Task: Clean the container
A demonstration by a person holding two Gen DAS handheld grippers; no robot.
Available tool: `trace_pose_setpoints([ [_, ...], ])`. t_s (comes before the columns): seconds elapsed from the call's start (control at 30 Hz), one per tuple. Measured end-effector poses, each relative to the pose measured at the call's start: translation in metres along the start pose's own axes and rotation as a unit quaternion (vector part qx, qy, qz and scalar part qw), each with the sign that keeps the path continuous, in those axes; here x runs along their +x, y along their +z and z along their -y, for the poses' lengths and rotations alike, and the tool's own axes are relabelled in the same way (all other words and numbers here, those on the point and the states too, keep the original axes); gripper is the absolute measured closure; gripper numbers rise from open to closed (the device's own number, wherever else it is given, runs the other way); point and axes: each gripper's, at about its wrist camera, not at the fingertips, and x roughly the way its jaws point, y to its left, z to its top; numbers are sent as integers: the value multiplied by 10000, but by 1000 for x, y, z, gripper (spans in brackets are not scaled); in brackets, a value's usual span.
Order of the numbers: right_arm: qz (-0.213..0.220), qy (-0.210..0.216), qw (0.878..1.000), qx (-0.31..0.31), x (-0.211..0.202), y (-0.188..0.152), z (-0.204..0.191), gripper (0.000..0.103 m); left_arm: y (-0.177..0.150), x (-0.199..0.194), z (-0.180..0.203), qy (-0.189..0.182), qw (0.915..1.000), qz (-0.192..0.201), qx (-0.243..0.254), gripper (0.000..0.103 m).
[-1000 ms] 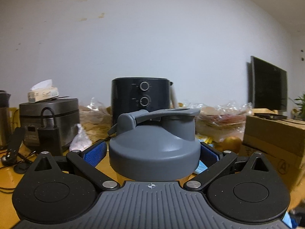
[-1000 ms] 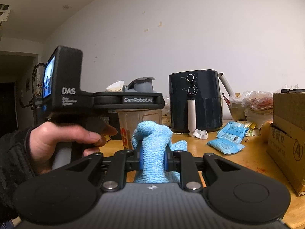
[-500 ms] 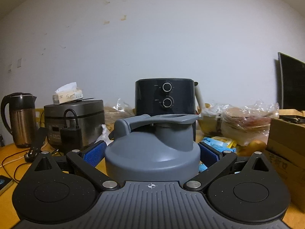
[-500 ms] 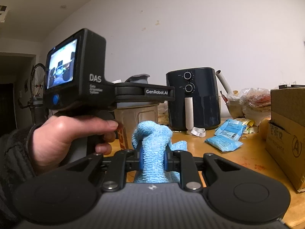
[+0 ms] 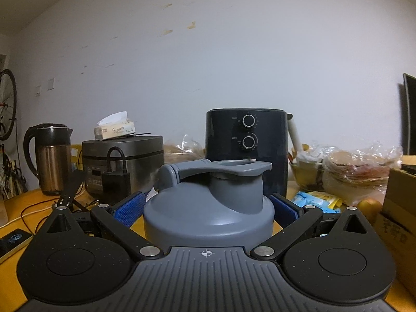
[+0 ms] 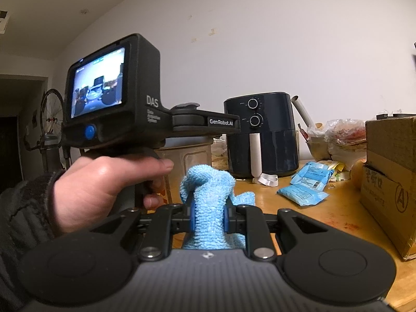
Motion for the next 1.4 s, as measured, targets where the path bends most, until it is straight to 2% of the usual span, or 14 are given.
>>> trace_pose_setpoints([
  [0.2, 6, -7, 10000, 8, -2, 0, 0, 86, 2, 1, 5, 180, 9998, 5, -64, 0],
  [0.3, 10, -23, 10000, 18, -3, 0, 0, 86, 2, 2, 7, 241, 9997, -31, -77, 8],
  [0.57, 11, -55, 10000, 14, -7, 0, -1, 86, 0, 0, 9, 340, 9994, 34, -109, 8],
  [0.87, 12, -57, 10000, 5, -7, 0, -1, 86, -5, -1, 2, 47, 9998, 207, -4, 8],
  [1.4, -17, -50, 10000, 6, -4, 0, -1, 86, -9, 2, -14, -653, 9974, 285, 127, 8],
])
